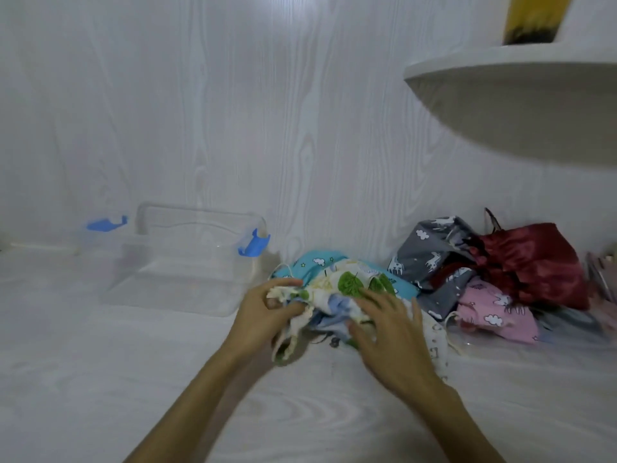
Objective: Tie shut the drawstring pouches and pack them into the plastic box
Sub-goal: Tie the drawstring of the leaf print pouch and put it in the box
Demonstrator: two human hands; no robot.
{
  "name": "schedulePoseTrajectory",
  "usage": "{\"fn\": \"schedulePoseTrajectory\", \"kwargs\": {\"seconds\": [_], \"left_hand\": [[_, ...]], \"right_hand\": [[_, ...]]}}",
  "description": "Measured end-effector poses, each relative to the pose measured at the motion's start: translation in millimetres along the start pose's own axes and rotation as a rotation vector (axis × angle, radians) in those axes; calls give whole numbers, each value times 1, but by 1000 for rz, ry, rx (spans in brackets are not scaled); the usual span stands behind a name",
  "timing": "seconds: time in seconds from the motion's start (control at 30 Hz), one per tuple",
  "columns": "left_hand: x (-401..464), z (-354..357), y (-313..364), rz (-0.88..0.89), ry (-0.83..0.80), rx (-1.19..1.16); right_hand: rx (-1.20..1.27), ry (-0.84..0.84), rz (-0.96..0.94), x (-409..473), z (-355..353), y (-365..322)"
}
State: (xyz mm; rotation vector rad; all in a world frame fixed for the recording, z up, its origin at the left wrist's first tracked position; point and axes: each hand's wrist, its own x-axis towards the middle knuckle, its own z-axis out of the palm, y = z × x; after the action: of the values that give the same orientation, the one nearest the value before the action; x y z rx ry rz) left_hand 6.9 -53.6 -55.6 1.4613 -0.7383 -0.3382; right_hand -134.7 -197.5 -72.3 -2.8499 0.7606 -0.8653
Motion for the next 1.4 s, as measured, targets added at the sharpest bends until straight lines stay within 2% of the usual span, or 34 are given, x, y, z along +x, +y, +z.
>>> {"fn": "schedulePoseTrajectory", "kwargs": {"seconds": [0.13, 0.23, 0.27, 0.33, 0.4, 0.47, 0.53, 0.6, 0.67, 0.73, 0.8, 0.9, 1.0, 1.07, 1.13, 1.23, 1.33, 1.4], "left_hand": [[-5, -12, 10, -293, -262, -242], [-12, -14, 15, -359, -377, -359], [-14, -13, 19, -350, -352, -392], [-14, -9, 23, -268, -191, -334], [-13, -4, 22, -178, 6, -127], [-18, 0, 24, -120, 62, -43], [-22, 2, 27, -102, -46, -85], [-26, 3, 28, -90, -250, -187], [-27, 2, 24, -59, -412, -248], [-28, 6, 18, -25, -466, -187], [-28, 11, 16, 19, -352, -103], [-22, 6, 14, 75, -117, -97], [-17, -5, 14, 94, 0, -71], [-16, -9, 12, 163, 85, 137], [-21, -5, 14, 251, 16, 247], [-30, 10, 22, 183, -252, 25], [-31, 18, 22, 204, -182, 67], [-31, 17, 21, 200, -82, 45]], "right_hand": [[82, 364, 14, 4, -13, 3], [225, 390, 70, 1, -19, 9], [252, 386, 89, 0, -20, 14], [204, 429, 77, -2, -24, 16], [216, 576, -14, -5, -32, 6], [327, 670, -172, -9, -41, -16], [415, 570, -287, -14, -40, -34], [431, 349, -287, -15, -34, -38], [407, 207, -156, -15, -28, -33], [512, 216, 18, -14, -26, -26], [659, 168, 130, -12, -25, -20], [926, -9, 257, -9, -30, -20], [1040, 68, 230, -8, -39, -16], [1017, 124, 168, -9, -44, -19], [996, 140, 133, -10, -45, -22], [930, 103, 68, -12, -42, -27], [912, -40, 4, -16, -39, -31], [919, -36, -15, -17, -40, -32]]}}
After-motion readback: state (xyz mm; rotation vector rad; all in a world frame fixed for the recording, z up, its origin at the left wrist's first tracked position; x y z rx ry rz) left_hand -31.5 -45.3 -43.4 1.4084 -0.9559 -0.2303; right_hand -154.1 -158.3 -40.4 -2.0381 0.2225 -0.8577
